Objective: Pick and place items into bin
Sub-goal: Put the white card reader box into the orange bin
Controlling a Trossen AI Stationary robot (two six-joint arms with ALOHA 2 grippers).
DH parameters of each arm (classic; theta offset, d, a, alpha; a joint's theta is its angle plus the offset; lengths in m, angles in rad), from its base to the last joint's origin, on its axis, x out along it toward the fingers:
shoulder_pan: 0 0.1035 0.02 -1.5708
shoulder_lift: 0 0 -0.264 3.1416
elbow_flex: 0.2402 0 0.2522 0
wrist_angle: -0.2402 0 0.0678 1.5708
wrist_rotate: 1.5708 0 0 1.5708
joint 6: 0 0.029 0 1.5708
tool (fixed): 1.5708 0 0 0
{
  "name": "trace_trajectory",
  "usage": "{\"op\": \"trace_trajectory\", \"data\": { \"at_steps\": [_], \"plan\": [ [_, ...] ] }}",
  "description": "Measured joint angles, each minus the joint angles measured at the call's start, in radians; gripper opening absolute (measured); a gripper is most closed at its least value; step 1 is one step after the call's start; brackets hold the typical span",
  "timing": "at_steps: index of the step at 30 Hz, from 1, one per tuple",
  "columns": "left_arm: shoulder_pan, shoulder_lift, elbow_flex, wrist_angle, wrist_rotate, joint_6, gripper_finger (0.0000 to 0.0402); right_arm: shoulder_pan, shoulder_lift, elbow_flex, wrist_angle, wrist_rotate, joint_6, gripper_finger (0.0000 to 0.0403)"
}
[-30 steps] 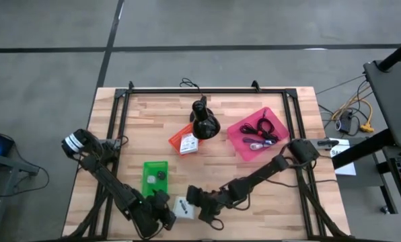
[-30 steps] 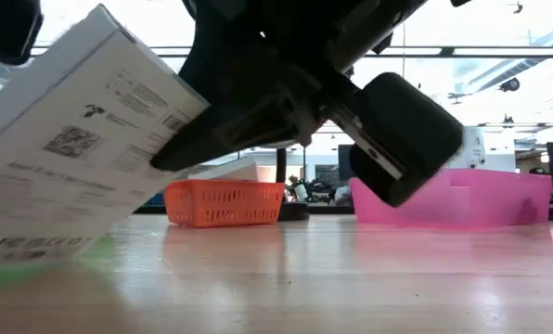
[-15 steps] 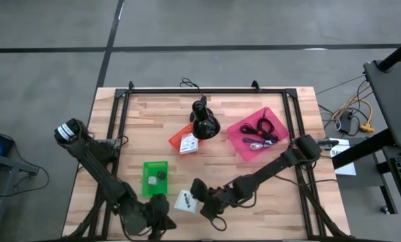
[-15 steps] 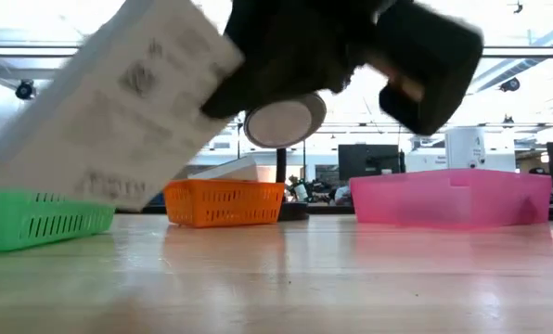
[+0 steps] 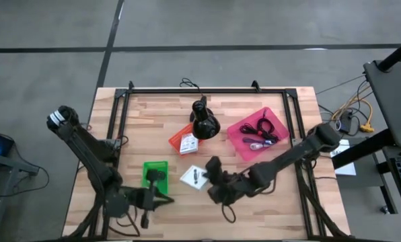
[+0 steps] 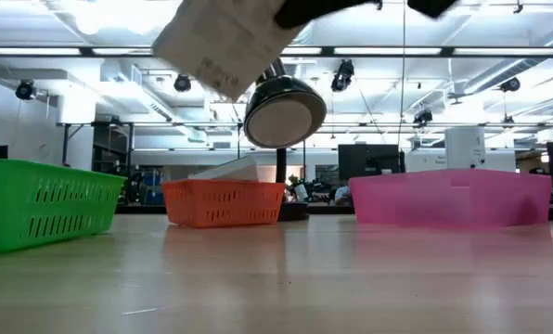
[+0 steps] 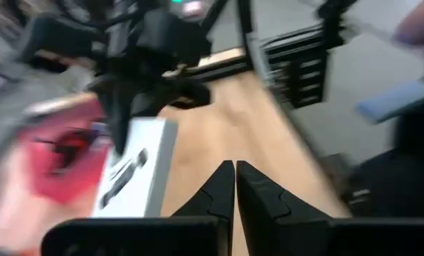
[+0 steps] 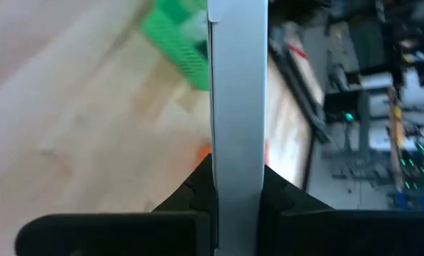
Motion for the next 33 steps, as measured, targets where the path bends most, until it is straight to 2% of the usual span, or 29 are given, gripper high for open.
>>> {"op": "trace_trajectory", "data": {
  "at_steps": [3, 11, 16, 24, 27, 30, 33],
  "plan": [
    [0.005, -0.068, -0.046, 0.0, -0.055, 0.07, 0.0001, -0.028, -0.044, -0.001, -0.012, 0.015, 0.015, 0.0029],
    [0.056, -0.255, -0.233, 0.036, -0.055, 0.085, 0.0001, -0.165, -0.071, -0.002, -0.027, 0.009, 0.005, 0.0029],
    [0.068, -0.35, -0.323, 0.094, -0.081, 0.11, 0.0001, -0.247, -0.036, -0.002, -0.017, -0.068, 0.001, 0.0029],
    [0.068, -0.439, -0.348, 0.079, -0.092, 0.174, 0.0001, -0.276, 0.044, 0.0, 0.078, -0.06, -0.022, 0.0029],
    [0.068, -0.454, -0.348, 0.081, -0.107, 0.228, 0.0001, -0.28, 0.074, 0.015, 0.1, 0.001, -0.02, 0.0029],
    [0.068, -0.474, -0.347, 0.076, -0.116, 0.241, 0.0001, -0.304, 0.103, 0.035, 0.094, 0.006, 0.002, 0.0029],
    [0.068, -0.49, -0.347, 0.078, -0.17, 0.24, 0.0001, -0.328, 0.144, 0.062, 0.086, 0.013, 0.003, 0.0029]
  ]
}}
